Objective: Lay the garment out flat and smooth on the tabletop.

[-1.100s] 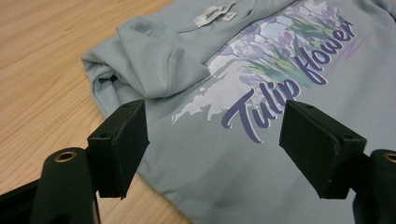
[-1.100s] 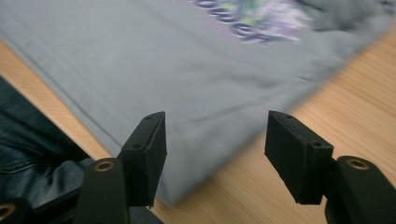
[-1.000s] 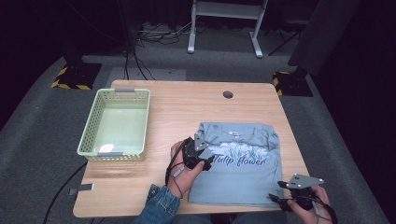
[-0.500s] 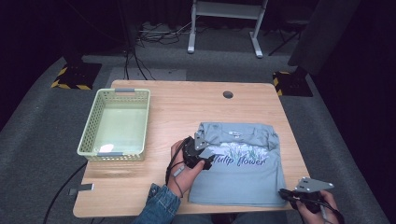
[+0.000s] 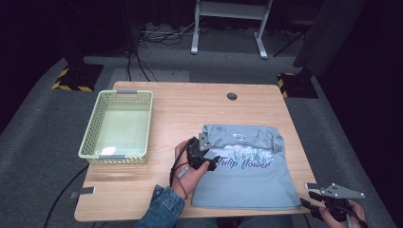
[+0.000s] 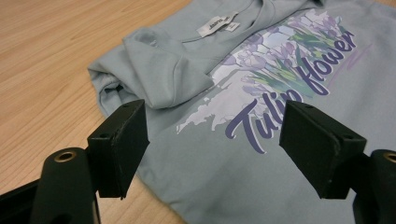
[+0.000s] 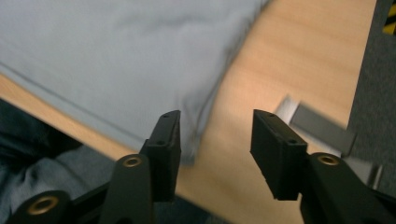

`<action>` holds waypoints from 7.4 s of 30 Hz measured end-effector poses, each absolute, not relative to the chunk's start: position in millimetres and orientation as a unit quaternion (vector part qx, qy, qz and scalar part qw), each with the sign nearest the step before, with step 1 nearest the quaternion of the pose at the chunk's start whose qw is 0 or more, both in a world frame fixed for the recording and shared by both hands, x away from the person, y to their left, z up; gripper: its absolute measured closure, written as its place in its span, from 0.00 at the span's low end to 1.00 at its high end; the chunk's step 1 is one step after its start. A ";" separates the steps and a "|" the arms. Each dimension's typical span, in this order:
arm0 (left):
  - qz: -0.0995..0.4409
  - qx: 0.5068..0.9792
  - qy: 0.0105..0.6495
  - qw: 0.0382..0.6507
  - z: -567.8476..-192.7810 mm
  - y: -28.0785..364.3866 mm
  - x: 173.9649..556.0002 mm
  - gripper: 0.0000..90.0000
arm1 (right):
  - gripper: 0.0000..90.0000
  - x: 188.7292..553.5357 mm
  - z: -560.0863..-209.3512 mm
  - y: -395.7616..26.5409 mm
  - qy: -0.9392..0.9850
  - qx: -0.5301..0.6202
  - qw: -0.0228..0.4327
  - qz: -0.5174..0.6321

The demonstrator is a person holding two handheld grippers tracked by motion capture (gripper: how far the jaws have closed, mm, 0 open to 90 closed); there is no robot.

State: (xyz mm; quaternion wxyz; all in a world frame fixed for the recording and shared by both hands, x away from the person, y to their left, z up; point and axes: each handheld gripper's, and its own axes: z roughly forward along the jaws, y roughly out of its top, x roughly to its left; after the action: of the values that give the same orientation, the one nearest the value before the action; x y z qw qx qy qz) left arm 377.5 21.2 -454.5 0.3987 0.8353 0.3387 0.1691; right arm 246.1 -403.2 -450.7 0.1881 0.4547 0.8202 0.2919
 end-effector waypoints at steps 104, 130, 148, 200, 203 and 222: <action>0.222 0.816 0.388 0.365 -459.5 7.6 455.5 0.37 | 0.38 495.6 -458.0 -322.8 0.854 0.370 0.184 0.315; 0.150 0.859 0.362 0.329 -494.9 -1.4 401.0 0.42 | 0.36 428.7 -492.8 -328.8 0.854 0.376 0.153 0.325; 0.140 0.867 0.351 0.325 -493.5 -7.0 363.1 0.42 | 0.35 387.9 -497.9 -341.5 0.851 0.357 0.155 0.352; 0.120 0.883 0.298 0.341 -478.6 -62.4 409.5 0.52 | 0.35 380.2 -504.2 -346.4 0.837 0.356 0.167 0.380; 0.110 0.890 0.290 0.333 -485.1 -71.5 411.0 0.57 | 0.36 380.2 -504.2 -346.5 0.837 0.356 0.167 0.380; 0.133 0.882 0.299 0.338 -457.7 -52.0 406.2 0.95 | 0.31 377.1 -483.8 -347.1 0.832 0.359 0.163 0.390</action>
State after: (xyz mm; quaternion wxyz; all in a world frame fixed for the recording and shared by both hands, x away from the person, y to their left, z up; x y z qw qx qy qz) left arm 406.2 -52.0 -457.7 0.3381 0.8823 0.2991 0.1331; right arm 377.1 -347.1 -483.8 0.1626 0.3592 0.8322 0.3898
